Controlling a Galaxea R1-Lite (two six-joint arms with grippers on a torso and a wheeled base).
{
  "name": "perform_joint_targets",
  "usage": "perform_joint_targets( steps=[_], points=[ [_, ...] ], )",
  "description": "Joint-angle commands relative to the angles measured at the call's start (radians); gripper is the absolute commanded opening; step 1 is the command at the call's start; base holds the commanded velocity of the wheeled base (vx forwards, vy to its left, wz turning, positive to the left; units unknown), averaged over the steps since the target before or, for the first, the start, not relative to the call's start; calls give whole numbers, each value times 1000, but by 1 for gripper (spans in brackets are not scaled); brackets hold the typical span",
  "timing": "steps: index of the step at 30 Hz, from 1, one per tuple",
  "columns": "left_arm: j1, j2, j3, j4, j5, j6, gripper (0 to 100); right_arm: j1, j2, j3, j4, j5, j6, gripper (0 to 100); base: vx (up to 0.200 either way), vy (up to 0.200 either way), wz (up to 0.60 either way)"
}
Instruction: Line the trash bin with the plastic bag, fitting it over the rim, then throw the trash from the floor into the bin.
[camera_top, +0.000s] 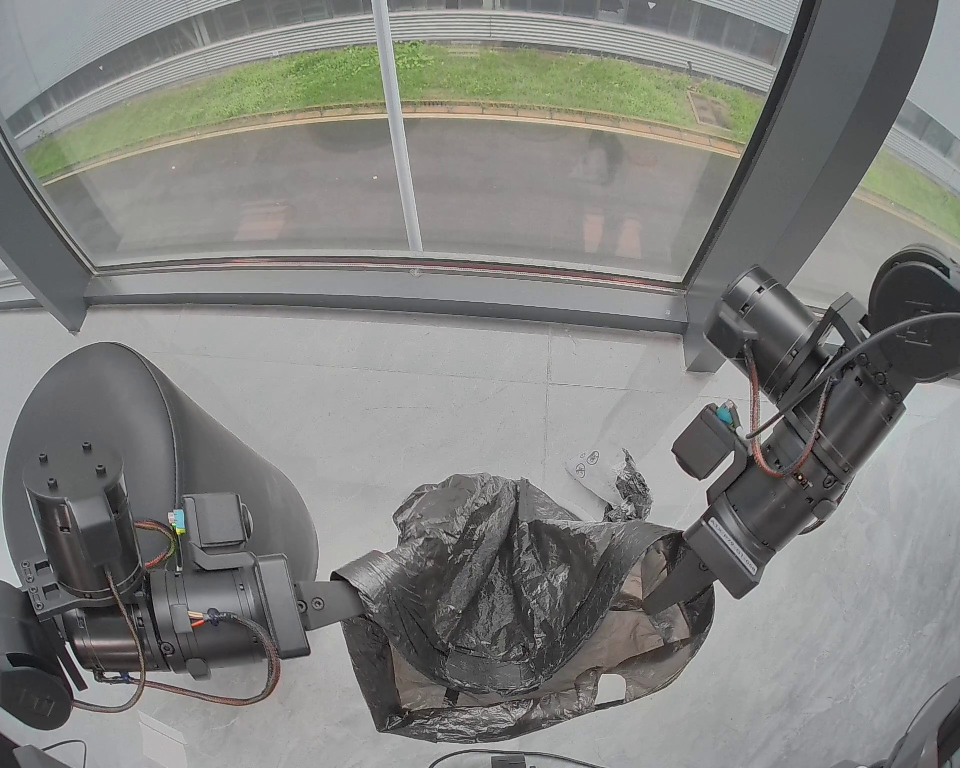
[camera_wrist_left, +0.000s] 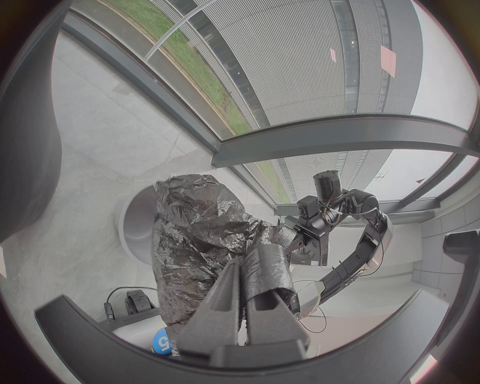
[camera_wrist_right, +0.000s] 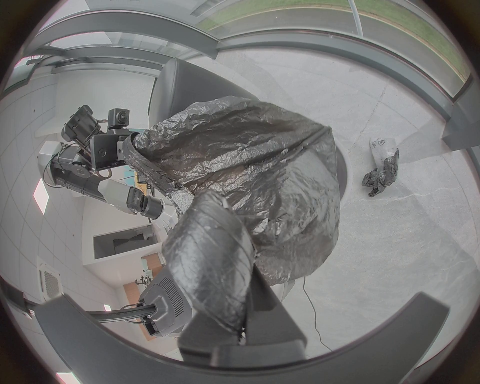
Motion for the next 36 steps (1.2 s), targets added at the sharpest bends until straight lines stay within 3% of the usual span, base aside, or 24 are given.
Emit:
perform_joint_targets(
  steps=[1,6,11,20,29,36],
  points=[
    [-18,36,6,1,0,-2,0,3,51,11,1,19,-5,0,0,0,0],
    [-35,31,26,2,-16,-5,0,32,45,42,4,88,-6,0,0,0,0],
    [-35,26,66,2,-56,-9,0,74,28,89,4,91,-6,0,0,0,0],
    [-32,28,115,4,-60,-14,0,133,5,155,1,93,-6,0,0,0,0],
    [-32,46,143,8,-60,-14,0,130,15,171,-8,91,-6,0,0,0,0],
    [-12,200,111,-21,-57,-8,0,64,88,195,-130,90,3,0,0,0,0]
  ],
)
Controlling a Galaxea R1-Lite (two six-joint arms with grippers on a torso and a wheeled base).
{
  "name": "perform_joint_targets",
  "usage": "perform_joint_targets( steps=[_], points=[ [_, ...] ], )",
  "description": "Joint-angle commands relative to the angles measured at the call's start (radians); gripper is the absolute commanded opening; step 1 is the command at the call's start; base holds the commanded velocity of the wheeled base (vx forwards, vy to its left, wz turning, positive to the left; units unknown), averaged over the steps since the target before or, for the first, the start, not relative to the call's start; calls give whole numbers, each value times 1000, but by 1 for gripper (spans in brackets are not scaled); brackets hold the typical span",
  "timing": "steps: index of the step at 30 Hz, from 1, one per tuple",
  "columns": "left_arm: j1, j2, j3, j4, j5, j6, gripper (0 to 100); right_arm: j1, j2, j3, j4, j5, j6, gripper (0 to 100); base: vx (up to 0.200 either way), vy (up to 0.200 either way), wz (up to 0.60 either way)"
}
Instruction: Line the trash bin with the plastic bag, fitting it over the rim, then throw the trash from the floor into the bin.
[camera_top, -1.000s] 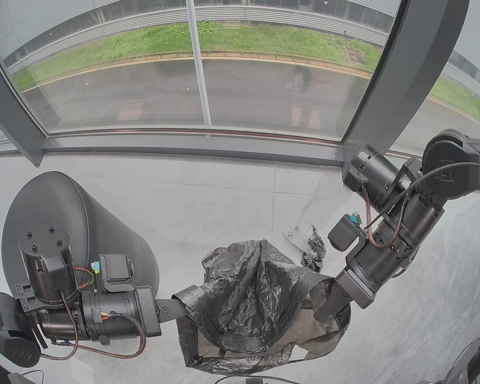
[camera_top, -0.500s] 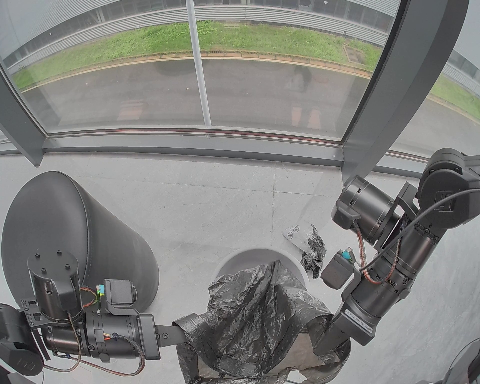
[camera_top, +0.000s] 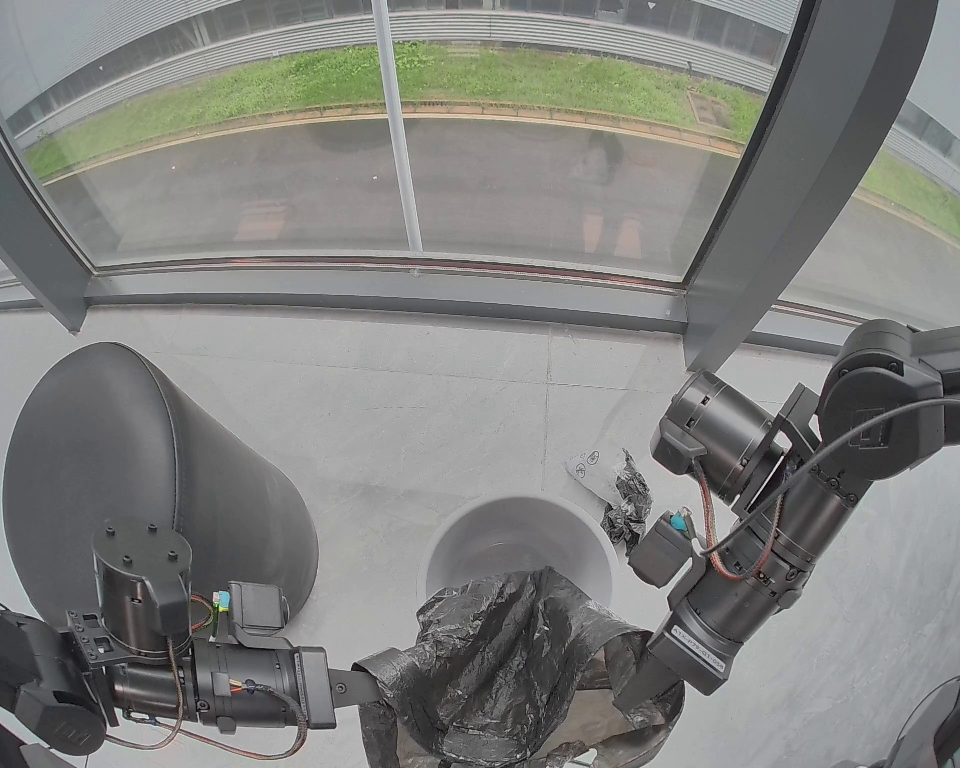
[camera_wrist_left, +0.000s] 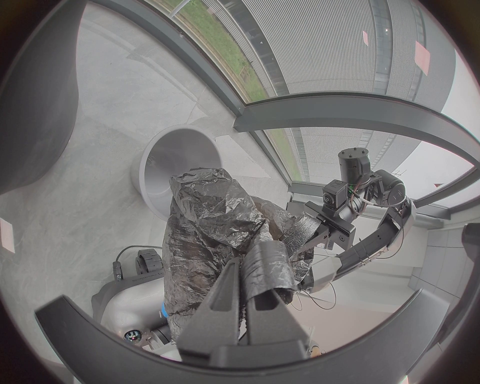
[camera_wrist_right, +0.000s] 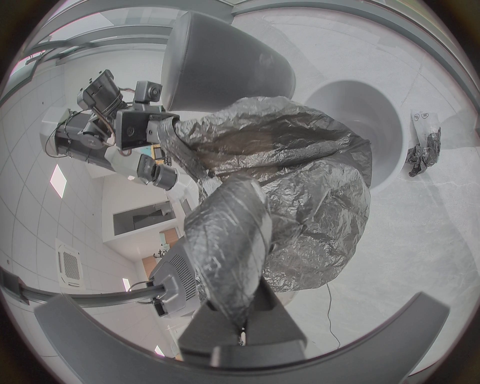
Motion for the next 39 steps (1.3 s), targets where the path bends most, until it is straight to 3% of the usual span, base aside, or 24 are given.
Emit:
perform_joint_targets(
  steps=[1,5,11,15,25,33,39],
  points=[
    [18,133,-34,-33,1,3,0,-57,57,19,-76,-1,10,0,0,0,0],
    [36,238,-71,-97,3,5,0,-109,88,22,-165,-1,23,0,0,0,0],
    [95,472,-131,-289,6,5,0,-183,160,79,-472,-5,79,0,0,0,0],
    [144,537,-169,-339,3,5,0,-211,224,74,-586,-8,112,0,0,0,0],
    [199,592,-274,-341,3,5,0,-257,284,88,-744,-65,121,0,0,0,0],
    [210,593,-334,-344,12,0,0,-346,277,100,-831,-70,119,0,0,0,0],
    [219,572,-312,-349,12,-2,0,-355,217,243,-891,-64,112,0,0,0,0]
  ],
)
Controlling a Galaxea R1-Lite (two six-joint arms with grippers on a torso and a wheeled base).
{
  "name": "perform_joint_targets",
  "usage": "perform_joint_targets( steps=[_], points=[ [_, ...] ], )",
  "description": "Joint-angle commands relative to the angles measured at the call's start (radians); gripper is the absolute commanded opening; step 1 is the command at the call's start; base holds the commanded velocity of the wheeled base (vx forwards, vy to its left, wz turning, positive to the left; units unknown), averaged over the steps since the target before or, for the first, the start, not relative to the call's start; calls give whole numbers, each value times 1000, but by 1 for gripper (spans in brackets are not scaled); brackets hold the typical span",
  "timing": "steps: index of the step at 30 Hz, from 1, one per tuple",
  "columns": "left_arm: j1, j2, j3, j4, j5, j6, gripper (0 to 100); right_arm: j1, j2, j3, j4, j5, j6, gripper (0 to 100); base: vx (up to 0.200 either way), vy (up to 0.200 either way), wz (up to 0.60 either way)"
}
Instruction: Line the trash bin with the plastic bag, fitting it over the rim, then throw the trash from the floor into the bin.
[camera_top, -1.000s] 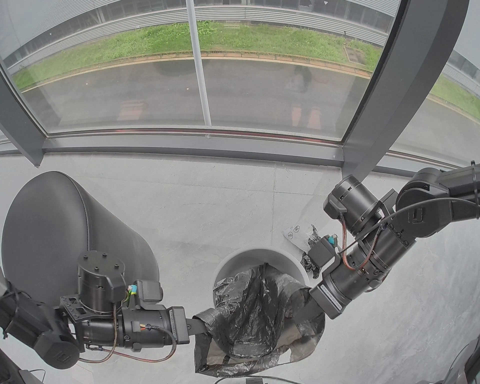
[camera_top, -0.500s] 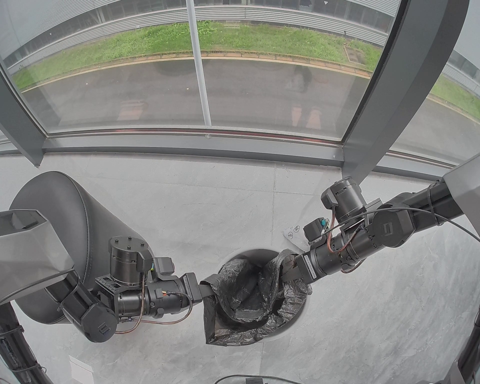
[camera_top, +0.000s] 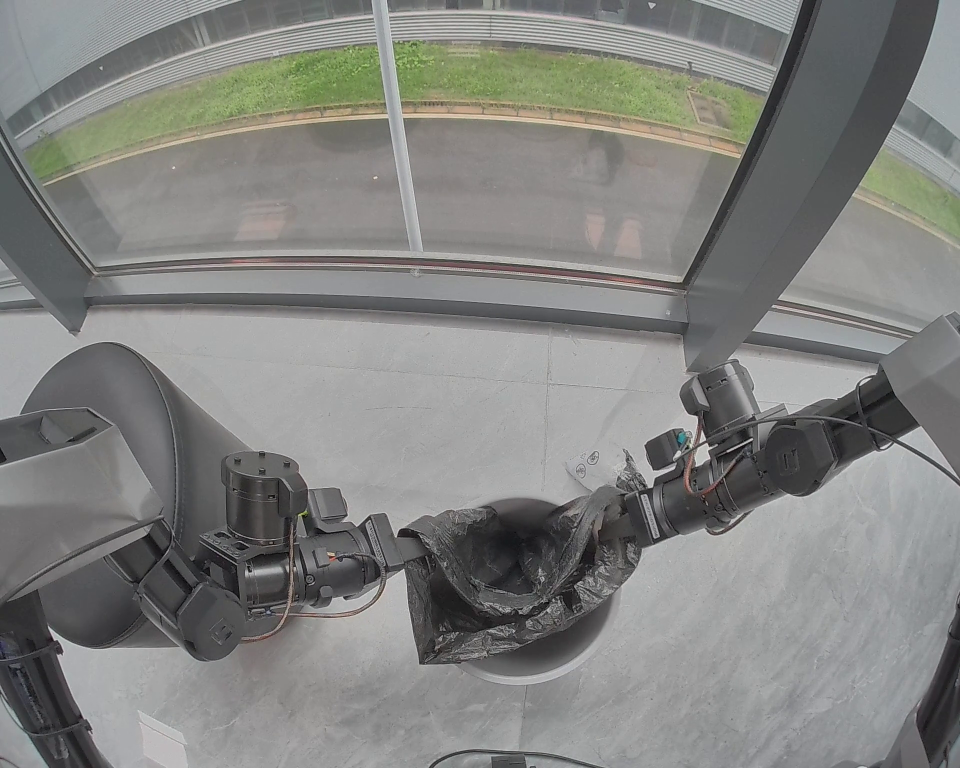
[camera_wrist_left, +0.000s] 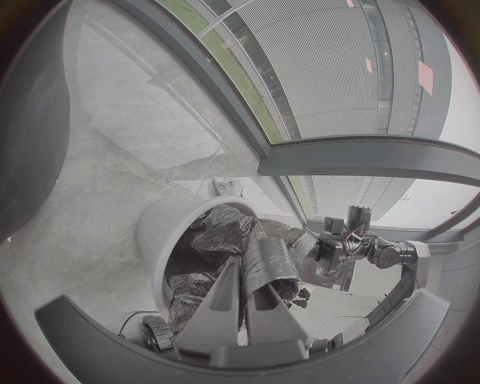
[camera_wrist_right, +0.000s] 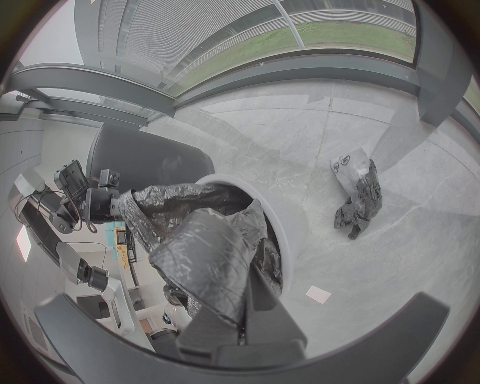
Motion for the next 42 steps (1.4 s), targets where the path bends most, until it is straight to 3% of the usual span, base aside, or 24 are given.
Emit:
perform_joint_targets(
  steps=[1,10,28,29,42],
  points=[
    [2,-23,32,-2,-2,-4,0,7,-64,156,-39,4,-7,0,0,0,0],
    [-83,-42,101,-2,-2,-34,0,70,-100,454,-319,3,-1,0,0,0,0],
    [-100,-28,93,-2,-5,-34,0,67,-67,540,-408,-5,-12,0,0,0,0],
    [-100,-29,92,-2,-5,-34,0,65,-67,540,-408,-5,-12,100,0,0,0],
    [-100,-42,95,-35,-3,-36,0,44,-231,581,-404,-5,-7,100,0,0,0]
  ],
)
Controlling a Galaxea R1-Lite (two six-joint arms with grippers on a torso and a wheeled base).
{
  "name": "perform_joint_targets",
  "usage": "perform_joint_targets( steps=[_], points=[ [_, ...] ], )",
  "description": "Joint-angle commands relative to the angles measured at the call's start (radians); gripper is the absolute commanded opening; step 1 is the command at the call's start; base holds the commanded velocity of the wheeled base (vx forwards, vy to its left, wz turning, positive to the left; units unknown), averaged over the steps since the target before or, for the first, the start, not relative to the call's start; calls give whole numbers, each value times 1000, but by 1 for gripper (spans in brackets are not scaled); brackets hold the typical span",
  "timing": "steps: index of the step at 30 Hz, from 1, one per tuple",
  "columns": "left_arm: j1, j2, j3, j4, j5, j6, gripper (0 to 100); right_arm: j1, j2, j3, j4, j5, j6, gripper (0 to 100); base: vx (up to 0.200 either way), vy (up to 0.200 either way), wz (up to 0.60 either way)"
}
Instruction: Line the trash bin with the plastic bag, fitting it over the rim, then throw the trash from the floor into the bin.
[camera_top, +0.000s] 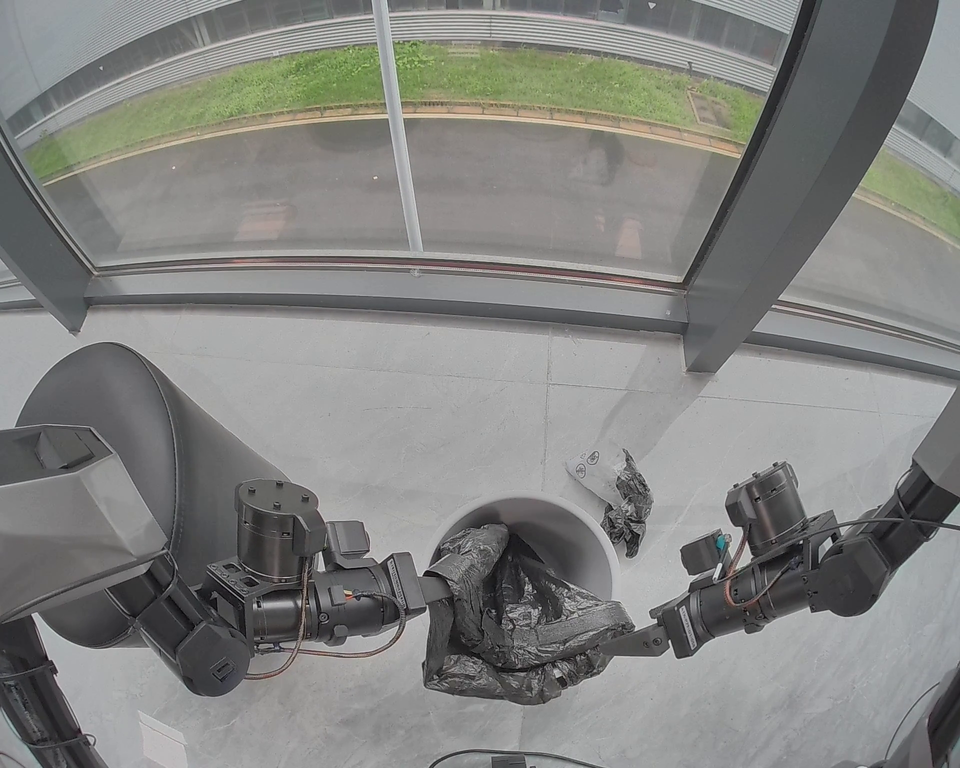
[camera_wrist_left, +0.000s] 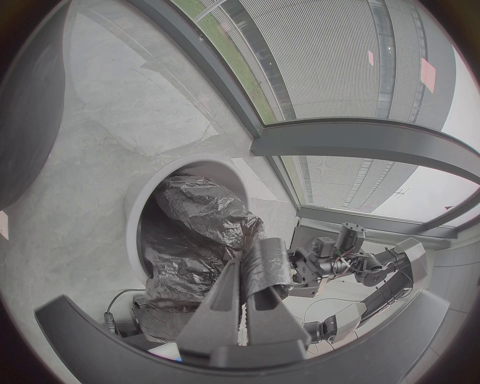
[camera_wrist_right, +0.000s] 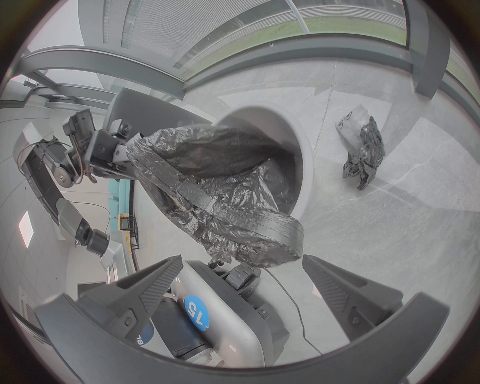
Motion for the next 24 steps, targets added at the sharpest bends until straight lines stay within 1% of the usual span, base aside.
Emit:
perform_joint_targets(
  steps=[1,2,3,6,9,10,11,13,15,16,17,18,20,24],
  points=[
    [0,-5,3,-7,-1,-1,0,-11,-131,13,3,-6,3,100,0,0,0],
    [0,-5,3,-7,-1,-1,0,-11,-131,13,3,-6,3,100,0,0,0],
    [0,-5,1,-7,-1,-1,0,-9,-173,8,1,-60,-2,100,0,0,0],
    [0,-5,-2,-8,-1,-1,0,26,-185,-18,-2,-150,-3,100,0,0,0],
    [0,-5,-3,-8,2,-2,0,103,-162,-58,-2,-213,0,100,0,0,0],
    [0,-5,-3,-8,2,-2,0,103,-162,-58,-2,-213,0,100,0,0,0],
    [0,-5,-11,-11,8,-15,0,153,-116,-91,-2,-273,0,100,0,0,0],
    [3,-5,-29,-10,25,-36,0,207,-71,-127,-4,-343,3,100,0,0,0],
    [3,-5,-54,-14,73,-62,0,253,-21,-163,-4,-417,8,100,0,0,0],
    [3,-5,-54,-14,73,-62,0,253,-21,-163,-4,-417,8,100,0,0,0],
    [0,-6,-75,-14,113,-70,0,284,16,-185,-4,-449,8,100,0,0,0],
    [-1,-6,-80,-14,123,-70,0,299,28,-193,-4,-455,8,100,0,0,0],
    [-9,-19,-80,-14,126,-70,0,322,48,-199,-4,-458,8,100,0,0,0],
    [-11,-31,-83,-14,130,-71,0,342,77,-196,-2,-458,8,100,0,0,0]
  ],
)
